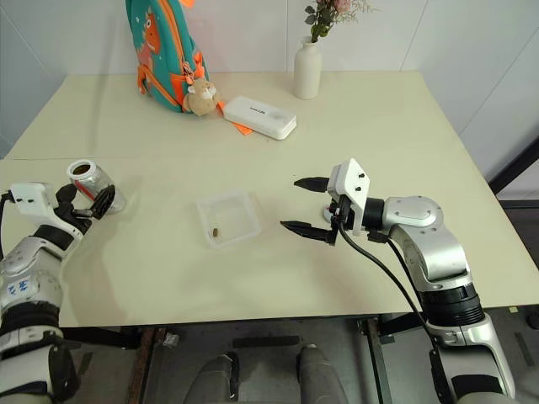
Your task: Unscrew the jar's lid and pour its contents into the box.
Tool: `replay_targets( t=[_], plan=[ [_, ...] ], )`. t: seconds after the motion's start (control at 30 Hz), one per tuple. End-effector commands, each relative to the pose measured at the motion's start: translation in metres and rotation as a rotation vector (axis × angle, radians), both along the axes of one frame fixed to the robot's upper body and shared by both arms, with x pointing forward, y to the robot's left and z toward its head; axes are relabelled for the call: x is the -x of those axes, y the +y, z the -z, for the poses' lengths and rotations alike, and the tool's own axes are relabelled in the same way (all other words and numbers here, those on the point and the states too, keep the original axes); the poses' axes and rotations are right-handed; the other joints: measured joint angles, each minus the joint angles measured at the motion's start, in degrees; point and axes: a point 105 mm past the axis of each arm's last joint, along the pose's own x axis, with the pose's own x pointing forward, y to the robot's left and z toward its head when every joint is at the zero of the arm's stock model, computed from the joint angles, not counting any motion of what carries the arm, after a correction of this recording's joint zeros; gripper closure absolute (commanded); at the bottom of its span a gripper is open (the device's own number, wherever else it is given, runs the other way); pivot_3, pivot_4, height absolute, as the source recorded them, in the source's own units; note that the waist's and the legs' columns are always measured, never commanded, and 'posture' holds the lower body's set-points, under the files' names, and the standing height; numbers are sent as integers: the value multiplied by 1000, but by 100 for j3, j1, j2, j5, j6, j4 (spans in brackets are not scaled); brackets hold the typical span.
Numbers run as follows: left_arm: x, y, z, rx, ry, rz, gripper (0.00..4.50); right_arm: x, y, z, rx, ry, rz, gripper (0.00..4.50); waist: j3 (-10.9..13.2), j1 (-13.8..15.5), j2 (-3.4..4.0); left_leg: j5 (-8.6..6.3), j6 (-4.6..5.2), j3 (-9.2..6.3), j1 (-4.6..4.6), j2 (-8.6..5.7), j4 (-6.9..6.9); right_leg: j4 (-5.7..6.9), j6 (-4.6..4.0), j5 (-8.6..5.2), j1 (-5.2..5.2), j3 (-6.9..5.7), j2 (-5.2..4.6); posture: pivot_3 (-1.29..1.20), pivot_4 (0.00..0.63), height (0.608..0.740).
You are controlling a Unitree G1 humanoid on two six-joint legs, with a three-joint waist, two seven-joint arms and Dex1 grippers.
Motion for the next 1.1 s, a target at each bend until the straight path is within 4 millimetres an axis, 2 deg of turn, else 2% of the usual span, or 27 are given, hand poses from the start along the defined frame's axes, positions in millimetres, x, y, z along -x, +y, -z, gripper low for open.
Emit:
replay_targets(
  t=[0.03, 0.13, 0.27, 0.3, 0.37, 0.43, 0.53, 0.63, 0.73, 0.8, 0.93, 1.1],
  plan=[
    [21, 2, -14, -108, 12, -11, 34, 5, 0, -13, -30, -53, -6, 0, 0, -4, 0, 0, 0, 1, 1, 0, 0, 0, 0, 0, 0, 2, 0, 0, 150, 740],
    [42, -2, -13, -224, 74, 22, 34, 7, -4, -15, -48, -42, -4, 0, -1, -12, -3, -1, 0, 4, 4, 1, -3, -2, -2, -1, 0, 7, -1, 0, 150, 740],
    [63, 5, -10, -398, 162, 21, 34, 7, -12, -13, -26, -29, -8, 0, 0, -9, -6, -1, -1, 10, 19, 0, -9, -6, -15, -6, 5, 12, -1, 0, 150, 740],
    [69, 1, -10, -448, 183, 68, 34, 7, -13, -13, -25, -17, -13, 0, 0, -9, -6, -1, -1, 12, 24, 0, -12, -13, -29, -13, 9, 13, -2, 0, 150, 740],
    [80, -13, -14, -547, 201, 193, 34, 8, -15, -14, -28, 7, -26, 0, 3, -18, -14, -2, -1, 27, 44, 1, -21, -26, -115, -60, 24, 25, -4, 0, 150, 740],
    [85, -32, -21, -622, 192, 312, 34, 5, -19, -16, -17, 16, -33, 0, 3, -20, -21, -5, 1, 45, 58, 1, -25, -37, -115, -60, 34, 39, -10, 0, 150, 740],
    [93, -69, -46, -666, 75, 514, 34, 8, -19, -14, -5, 25, -46, 0, 3, -6, -23, -7, 4, 52, 61, 3, -28, -65, -123, -48, 43, 43, -12, 0, 150, 740],
    [86, -90, -67, -665, -13, 594, 34, 10, -22, -11, 3, 28, -35, 0, 3, -1, -24, -16, 19, 73, 62, 4, -29, -77, -125, -44, 44, 53, -18, 0, 150, 740],
    [80, -100, -75, -637, -28, 638, 34, 9, -27, -10, 2, 24, -11, 0, 3, -20, -24, -21, 25, 79, 61, 4, -29, -80, -120, -43, 41, 58, -17, 0, 150, 740],
    [78, -102, -79, -617, -34, 661, 34, 12, -30, -7, 15, 15, 2, 0, 3, -67, -24, -30, 31, 88, 63, 4, -29, -77, -106, -38, 38, 66, -16, 0, 150, 740],
    [76, -98, -82, -597, -32, 650, 34, 12, -35, -5, 11, 9, 36, 0, 3, -171, -24, -46, 32, 87, 62, 5, -29, -72, -11, -2, 34, 66, -13, 0, 150, 740],
    [76, -96, -84, -579, -33, 629, 34, 9, -37, -5, 4, -4, 49, 0, 3, -191, -25, -53, 33, 90, 62, 7, -29, -72, -7, -6, 32, 71, -11, 0, 150, 740]
  ],
)
